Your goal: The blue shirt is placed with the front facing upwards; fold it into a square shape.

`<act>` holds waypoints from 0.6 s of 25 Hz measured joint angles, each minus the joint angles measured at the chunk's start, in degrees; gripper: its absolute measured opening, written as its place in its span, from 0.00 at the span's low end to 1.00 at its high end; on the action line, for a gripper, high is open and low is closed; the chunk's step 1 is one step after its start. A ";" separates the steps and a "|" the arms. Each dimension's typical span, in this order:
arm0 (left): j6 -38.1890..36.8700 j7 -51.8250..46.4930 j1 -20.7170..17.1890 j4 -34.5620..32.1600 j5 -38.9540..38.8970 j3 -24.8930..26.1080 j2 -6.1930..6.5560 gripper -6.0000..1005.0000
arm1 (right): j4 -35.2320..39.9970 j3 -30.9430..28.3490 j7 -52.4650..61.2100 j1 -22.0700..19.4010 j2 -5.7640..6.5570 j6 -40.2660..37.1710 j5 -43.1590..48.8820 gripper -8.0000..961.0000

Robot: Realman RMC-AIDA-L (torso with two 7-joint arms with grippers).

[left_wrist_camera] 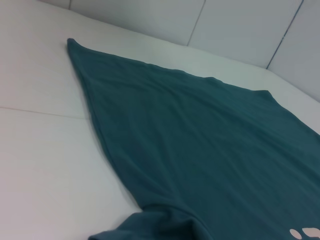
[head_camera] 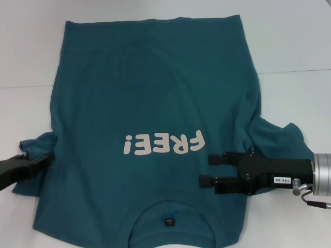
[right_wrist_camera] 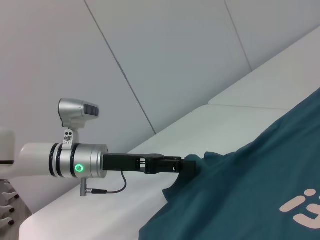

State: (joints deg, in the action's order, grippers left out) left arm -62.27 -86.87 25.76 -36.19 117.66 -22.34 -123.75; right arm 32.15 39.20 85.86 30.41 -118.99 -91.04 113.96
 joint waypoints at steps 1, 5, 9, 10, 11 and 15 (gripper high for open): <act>0.01 -0.20 -0.04 -0.11 -0.02 0.09 0.00 0.67 | 0.01 0.00 0.00 0.00 0.00 0.02 0.00 0.95; 0.08 -0.48 -0.16 -0.46 -0.05 0.15 0.00 0.58 | 0.04 -0.03 -0.01 0.00 0.00 0.29 -0.04 0.95; 0.41 -0.49 -0.17 -0.51 -0.07 0.17 0.00 0.50 | -0.06 -0.09 0.00 0.03 0.00 0.50 -0.06 0.95; 0.64 -0.49 -0.13 -0.51 -0.07 0.13 0.00 0.47 | -0.10 -0.09 -0.01 0.07 0.00 0.64 -0.06 0.95; 0.85 -0.49 -0.04 -0.52 -0.07 0.04 0.00 0.39 | -0.11 -0.09 -0.05 0.10 0.00 0.78 -0.07 0.95; 1.10 -0.49 0.32 -0.53 -0.07 -0.09 0.00 0.16 | 0.07 -0.09 -0.26 -0.03 0.00 1.33 -0.41 0.95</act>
State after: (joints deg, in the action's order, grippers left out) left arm -61.17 -87.36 26.08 -36.72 117.59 -22.42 -123.75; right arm 32.22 39.11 85.60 30.37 -118.99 -89.71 113.55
